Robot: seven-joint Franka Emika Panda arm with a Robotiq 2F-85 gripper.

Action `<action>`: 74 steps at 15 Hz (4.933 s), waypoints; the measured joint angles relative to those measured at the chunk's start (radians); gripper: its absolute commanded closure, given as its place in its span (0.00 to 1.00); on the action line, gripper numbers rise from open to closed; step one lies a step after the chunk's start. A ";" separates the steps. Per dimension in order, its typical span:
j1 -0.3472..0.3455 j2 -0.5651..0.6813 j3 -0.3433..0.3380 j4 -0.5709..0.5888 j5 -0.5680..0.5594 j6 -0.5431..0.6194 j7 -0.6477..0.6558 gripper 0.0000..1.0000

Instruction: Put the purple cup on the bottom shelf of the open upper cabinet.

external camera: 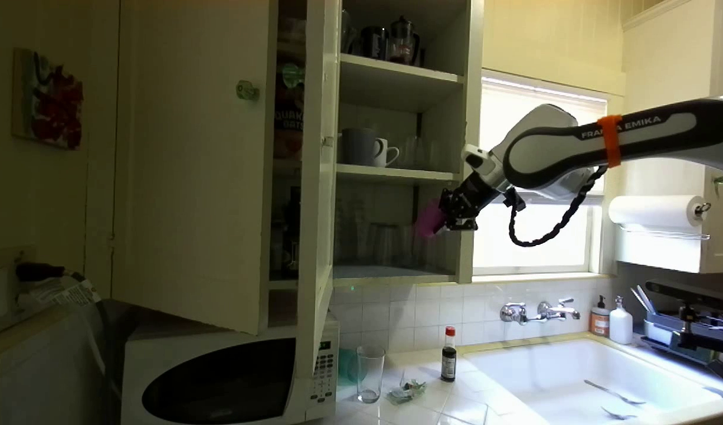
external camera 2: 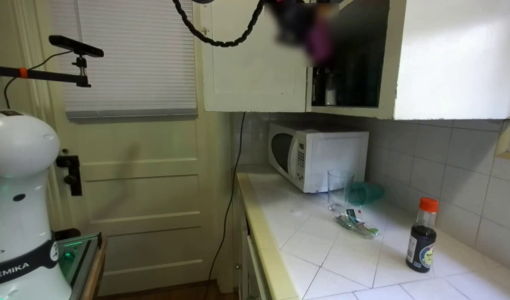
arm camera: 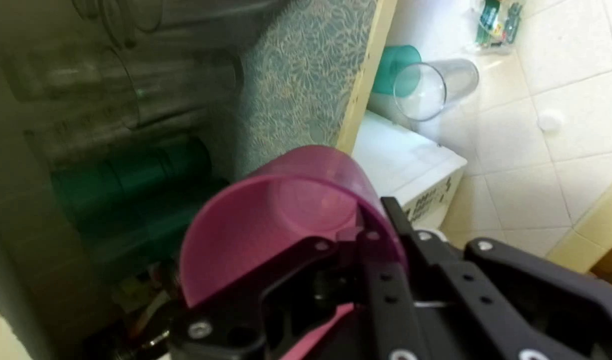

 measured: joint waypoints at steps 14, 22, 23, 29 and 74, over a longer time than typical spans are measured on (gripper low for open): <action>-0.423 0.328 0.373 0.152 0.227 -0.134 0.085 0.99; -0.650 0.470 0.556 0.453 0.253 -0.360 0.140 0.99; -0.661 0.480 0.572 0.487 0.269 -0.394 0.125 0.99; -0.690 0.558 0.649 0.634 0.320 -0.602 0.094 0.99; -0.664 0.830 0.669 0.942 -0.016 -0.718 0.933 0.99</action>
